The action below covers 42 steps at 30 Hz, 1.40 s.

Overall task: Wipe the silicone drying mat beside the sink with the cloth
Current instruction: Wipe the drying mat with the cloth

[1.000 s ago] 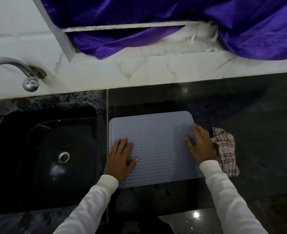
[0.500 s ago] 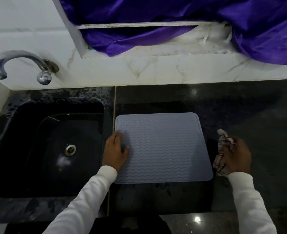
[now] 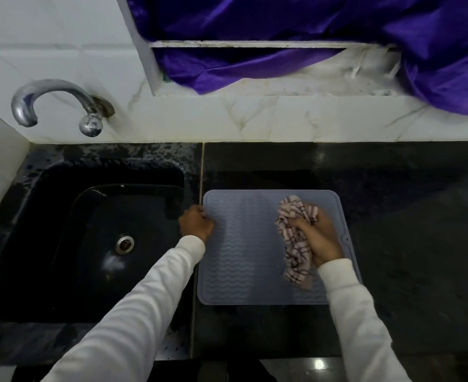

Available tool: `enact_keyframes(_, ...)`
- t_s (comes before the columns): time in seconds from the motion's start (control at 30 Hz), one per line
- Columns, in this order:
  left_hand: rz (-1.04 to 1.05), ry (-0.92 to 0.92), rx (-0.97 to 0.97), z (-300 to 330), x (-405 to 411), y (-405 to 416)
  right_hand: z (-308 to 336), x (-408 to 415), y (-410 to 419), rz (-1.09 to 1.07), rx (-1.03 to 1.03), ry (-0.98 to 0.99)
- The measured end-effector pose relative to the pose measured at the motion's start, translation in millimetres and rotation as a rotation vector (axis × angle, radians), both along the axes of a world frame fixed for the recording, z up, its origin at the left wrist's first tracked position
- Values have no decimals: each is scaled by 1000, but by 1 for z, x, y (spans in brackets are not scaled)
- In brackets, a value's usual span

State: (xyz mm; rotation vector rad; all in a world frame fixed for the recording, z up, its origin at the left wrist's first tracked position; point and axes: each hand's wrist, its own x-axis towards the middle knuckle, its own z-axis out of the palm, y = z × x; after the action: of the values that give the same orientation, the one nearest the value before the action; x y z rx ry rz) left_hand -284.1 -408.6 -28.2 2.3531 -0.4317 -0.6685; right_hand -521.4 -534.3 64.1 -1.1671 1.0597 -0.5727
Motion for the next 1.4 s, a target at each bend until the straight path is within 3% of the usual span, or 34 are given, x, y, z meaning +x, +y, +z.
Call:
enact_keyframes(0.1, -209, -199, 147, 4, 5, -5, -11, 46, 1, 28, -293, 195)
enact_keyframes(0.33, -650, -531, 186, -6, 48, -19, -86, 146, 11, 201, -802, 521)
enact_keyframes(0.6, -649, -794, -20, -45, 56, -3, -123, 188, 38, 369, -1083, 800)
enact_keyframes(0.83, -638, -735, 21, -41, 62, 1, -106, 188, 17, 658, -1111, 983)
enact_keyframes(1.4, -633, -778, 51, -30, 59, 0, -90, 90, -54, 607, -932, 1183)
